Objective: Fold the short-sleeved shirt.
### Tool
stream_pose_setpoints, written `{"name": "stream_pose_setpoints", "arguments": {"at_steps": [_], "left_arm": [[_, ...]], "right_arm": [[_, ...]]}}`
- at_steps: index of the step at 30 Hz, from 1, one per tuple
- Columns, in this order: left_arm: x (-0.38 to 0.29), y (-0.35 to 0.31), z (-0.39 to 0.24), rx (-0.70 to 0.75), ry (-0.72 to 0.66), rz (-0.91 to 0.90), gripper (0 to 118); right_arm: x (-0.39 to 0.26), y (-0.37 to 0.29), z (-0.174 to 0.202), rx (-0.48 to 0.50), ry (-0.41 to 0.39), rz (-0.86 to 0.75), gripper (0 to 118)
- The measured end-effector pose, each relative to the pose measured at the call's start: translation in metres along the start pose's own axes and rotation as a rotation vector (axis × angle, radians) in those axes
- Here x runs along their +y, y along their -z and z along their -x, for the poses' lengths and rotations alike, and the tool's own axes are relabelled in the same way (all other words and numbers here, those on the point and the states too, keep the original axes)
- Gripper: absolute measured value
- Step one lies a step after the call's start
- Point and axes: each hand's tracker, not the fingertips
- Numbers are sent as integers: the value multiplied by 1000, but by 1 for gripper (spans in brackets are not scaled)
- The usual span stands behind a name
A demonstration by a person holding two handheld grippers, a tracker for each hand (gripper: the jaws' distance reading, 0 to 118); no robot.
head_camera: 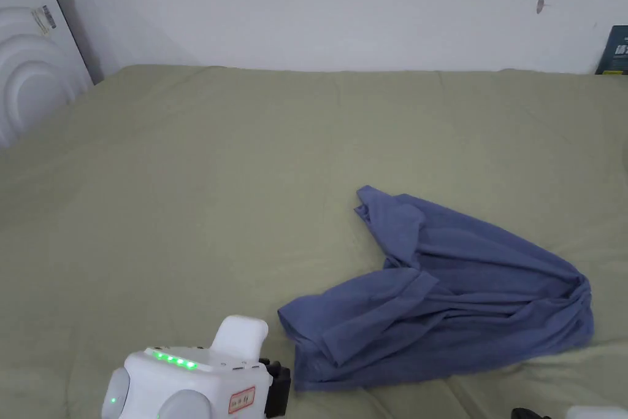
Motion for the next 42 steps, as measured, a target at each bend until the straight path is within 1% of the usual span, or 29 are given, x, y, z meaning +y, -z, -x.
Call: {"name": "stream_pose_setpoints", "arguments": {"at_steps": [2, 3, 4, 5, 6, 7, 9, 13, 14, 15, 16, 17, 18, 19, 20, 21, 22, 24, 26, 27, 32, 35, 40, 41, 42], "left_arm": [[14, 11, -4, -46, -10, -33, 5], [23, 17, -8, -49, -5, -33, 17], [31, 25, -14, -33, 17, -10, 61], [36, 37, -18, 4, 50, 42, 118], [36, 42, -23, -38, 63, -54, 115], [38, 50, -25, 24, 84, -34, 115], [51, 69, -28, 27, 106, 4, 115], [67, 100, -28, 41, 97, 23, 115], [68, 104, -28, 32, 92, 37, 113], [69, 105, -27, 56, 105, 31, 108], [70, 105, -28, 47, 105, 33, 94], [70, 101, -26, 37, 102, 17, 40], [70, 97, -25, 40, 92, -5, 3], [65, 97, -22, 14, 33, 9, 3], [68, 97, -22, 23, 44, -19, 3], [66, 97, -20, -12, 33, 25, 3], [64, 95, -16, -30, 17, 4, 3], [72, 89, -11, -20, 2, 5, 3], [73, 88, -5, -54, -44, -6, 3], [74, 88, -2, -56, -34, -7, 3], [76, 85, 1, -79, -36, -25, 3], [74, 87, 4, -92, -38, -40, 3], [74, 82, 9, -132, -73, -55, 3], [75, 82, 10, -137, -72, -55, 3], [75, 81, 10, -140, -72, -60, 3]], "right_arm": [[0, 1, -2, 6, 7, 4, 0], [0, 1, -3, 4, 10, 7, 0], [0, 1, -5, 2, 11, 8, 0], [0, 1, -8, -1, 13, 9, 0], [1, 1, -11, -5, 18, 10, 0], [1, 1, -14, -6, 24, 9, 0], [2, 5, -19, -15, 37, 15, 0], [2, 9, -27, -25, 55, 26, 0], [2, 10, -28, -29, 58, 28, 0], [2, 11, -30, -34, 60, 35, 0], [1, 13, -31, -36, 60, 40, 0], [2, 14, -32, -42, 59, 44, 0], [2, 15, -32, -48, 60, 49, 0], [2, 17, -33, -49, 62, 53, 0], [2, 19, -34, -50, 66, 59, 0], [3, 21, -34, -48, 71, 65, 0], [5, 22, -34, -46, 73, 67, 0], [8, 26, -33, -46, 74, 70, 0], [13, 30, -31, -46, 68, 69, 0], [16, 35, -30, -46, 60, 70, 0], [48, 68, -29, -44, -3, 76, 0], [84, 101, -29, -50, -116, 46, 0], [164, 192, -47, -49, -173, 85, 0], [179, 212, -50, -47, -206, 111, 8], [192, 233, -55, -45, -226, 122, 36]]}}
